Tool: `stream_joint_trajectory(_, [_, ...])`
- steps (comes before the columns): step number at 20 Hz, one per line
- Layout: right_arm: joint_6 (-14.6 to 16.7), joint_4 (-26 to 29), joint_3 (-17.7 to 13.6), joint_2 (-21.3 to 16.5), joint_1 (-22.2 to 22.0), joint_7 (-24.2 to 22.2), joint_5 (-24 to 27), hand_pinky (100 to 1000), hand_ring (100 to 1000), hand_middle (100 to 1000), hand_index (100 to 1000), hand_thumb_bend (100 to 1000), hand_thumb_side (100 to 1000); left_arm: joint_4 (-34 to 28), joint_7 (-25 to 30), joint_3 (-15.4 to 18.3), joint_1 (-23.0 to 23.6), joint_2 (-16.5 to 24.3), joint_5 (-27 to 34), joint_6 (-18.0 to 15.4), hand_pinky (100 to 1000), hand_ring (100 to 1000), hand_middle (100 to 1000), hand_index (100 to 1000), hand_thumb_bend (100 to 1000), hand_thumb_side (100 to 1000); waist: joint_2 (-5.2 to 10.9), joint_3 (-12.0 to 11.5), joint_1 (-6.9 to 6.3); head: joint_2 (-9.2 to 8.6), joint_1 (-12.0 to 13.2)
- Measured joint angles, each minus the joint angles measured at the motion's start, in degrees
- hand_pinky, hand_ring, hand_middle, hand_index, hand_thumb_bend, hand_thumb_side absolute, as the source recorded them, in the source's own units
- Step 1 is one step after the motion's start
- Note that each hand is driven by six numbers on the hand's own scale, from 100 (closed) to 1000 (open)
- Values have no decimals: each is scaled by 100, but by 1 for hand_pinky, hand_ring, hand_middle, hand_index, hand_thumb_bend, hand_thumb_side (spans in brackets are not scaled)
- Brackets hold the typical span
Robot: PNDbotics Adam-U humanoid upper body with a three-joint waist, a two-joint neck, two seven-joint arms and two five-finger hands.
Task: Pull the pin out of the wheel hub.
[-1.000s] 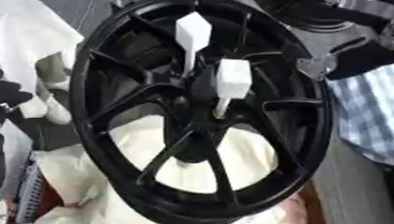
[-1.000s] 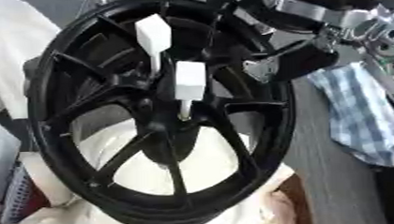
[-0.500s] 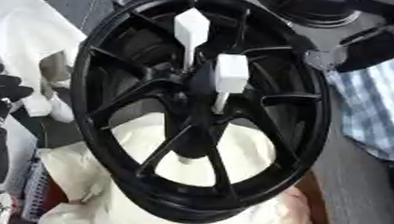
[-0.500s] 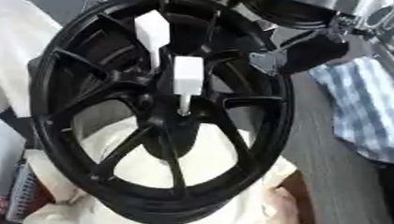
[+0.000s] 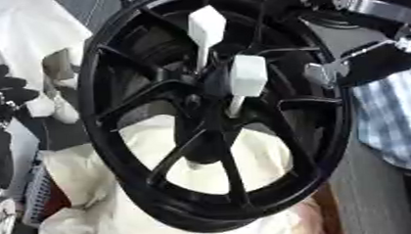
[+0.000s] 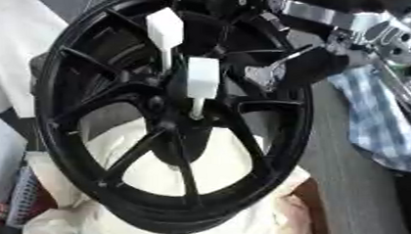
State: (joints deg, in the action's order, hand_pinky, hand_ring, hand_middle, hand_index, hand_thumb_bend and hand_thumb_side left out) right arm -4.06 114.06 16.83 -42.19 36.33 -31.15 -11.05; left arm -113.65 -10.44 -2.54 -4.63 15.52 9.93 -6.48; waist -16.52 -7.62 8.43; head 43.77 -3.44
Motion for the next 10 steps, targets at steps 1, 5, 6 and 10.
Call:
stream_joint_trajectory(1, [2, 0, 26, 16, 1, 2, -22, 894, 875, 886, 950, 100, 291, 0, -3, 0, -1, 0, -2, 6, 735, 585, 577, 762, 100, 720, -7, -19, 12, 0, -2])
stream_joint_trajectory(5, [-5, 0, 91, 60, 43, 19, -110, 898, 879, 887, 951, 100, 308, 0, -8, 0, -21, 0, -21, 30, 735, 584, 577, 762, 100, 721, -11, -59, 54, 0, -16])
stream_joint_trajectory(6, [-15, 0, 103, 66, 43, 26, -130, 897, 879, 887, 952, 100, 324, 0, -11, 0, -21, 0, -24, 35, 735, 584, 577, 762, 100, 721, -11, -63, 58, 0, -16])
stream_joint_trajectory(10, [-59, 0, 157, 81, 38, -15, -126, 895, 878, 888, 956, 100, 398, 0, -27, 1, -26, 0, -28, 57, 735, 584, 577, 762, 100, 722, -10, -63, 84, 0, -16])
